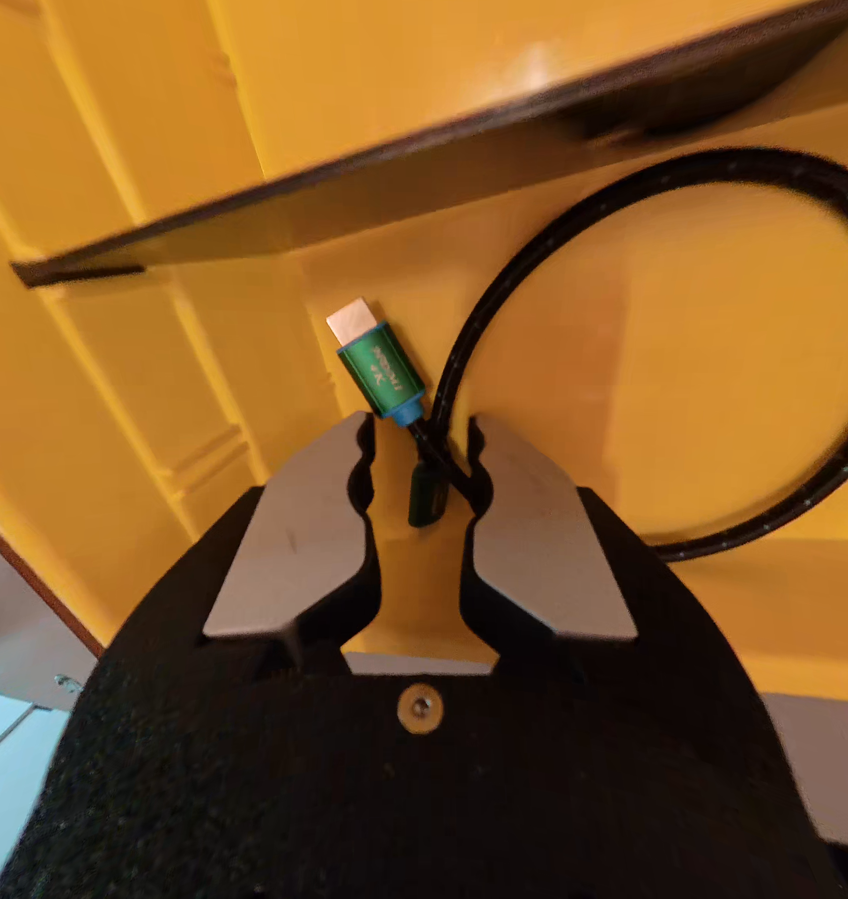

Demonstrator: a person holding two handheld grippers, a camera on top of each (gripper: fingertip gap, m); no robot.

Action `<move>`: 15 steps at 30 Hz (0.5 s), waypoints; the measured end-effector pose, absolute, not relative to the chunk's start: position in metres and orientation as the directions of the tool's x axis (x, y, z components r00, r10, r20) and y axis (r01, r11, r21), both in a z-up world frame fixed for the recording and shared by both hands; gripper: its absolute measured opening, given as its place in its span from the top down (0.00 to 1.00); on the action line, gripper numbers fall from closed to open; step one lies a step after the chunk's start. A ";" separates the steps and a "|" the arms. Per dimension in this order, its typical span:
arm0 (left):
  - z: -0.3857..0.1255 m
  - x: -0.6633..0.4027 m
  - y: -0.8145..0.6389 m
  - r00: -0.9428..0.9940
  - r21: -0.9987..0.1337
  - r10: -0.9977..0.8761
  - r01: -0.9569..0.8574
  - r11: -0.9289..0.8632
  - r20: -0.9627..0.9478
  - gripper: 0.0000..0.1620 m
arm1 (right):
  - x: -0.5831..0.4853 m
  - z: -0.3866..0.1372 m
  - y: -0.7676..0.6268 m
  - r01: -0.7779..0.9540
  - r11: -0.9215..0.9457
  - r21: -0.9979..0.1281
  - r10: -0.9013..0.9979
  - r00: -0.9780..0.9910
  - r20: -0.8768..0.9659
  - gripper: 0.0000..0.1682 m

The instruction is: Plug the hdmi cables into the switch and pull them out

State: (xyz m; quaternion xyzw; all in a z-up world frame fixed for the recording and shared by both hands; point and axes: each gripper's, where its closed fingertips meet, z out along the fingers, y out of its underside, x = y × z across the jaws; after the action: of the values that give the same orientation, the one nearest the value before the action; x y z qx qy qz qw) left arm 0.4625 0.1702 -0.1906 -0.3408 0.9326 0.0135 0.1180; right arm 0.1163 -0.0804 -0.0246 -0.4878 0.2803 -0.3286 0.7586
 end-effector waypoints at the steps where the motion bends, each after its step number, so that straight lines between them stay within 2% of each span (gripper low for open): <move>1: -0.191 0.464 0.168 -0.739 -0.066 -0.629 -0.634 0.770 -0.241 0.79 | 0.110 -0.019 -0.080 0.234 0.346 -0.909 -0.742 0.660 -0.112 0.56; 4: -0.191 0.466 0.164 -0.765 -0.082 -0.593 -0.594 0.801 -0.253 0.86 | 0.101 -0.010 -0.081 0.239 0.426 -0.872 -0.683 0.717 -0.137 0.56; 8: -0.178 0.473 0.160 -0.764 -0.160 -0.566 -0.545 0.823 -0.309 0.87 | 0.091 -0.003 -0.081 0.255 0.482 -0.838 -0.634 0.762 -0.133 0.56; 15: -0.087 0.473 0.148 -0.698 -0.325 -0.483 -0.358 0.875 -0.530 0.88 | 0.091 -0.006 -0.073 0.252 0.449 -0.857 -0.634 0.766 -0.107 0.56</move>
State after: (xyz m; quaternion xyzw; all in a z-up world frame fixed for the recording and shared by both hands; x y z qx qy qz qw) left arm 0.4727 0.1476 -0.0875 -0.2295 0.9160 -0.0988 0.3139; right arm 0.0912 -0.0732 -0.0061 -0.4509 0.2116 -0.2685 0.8245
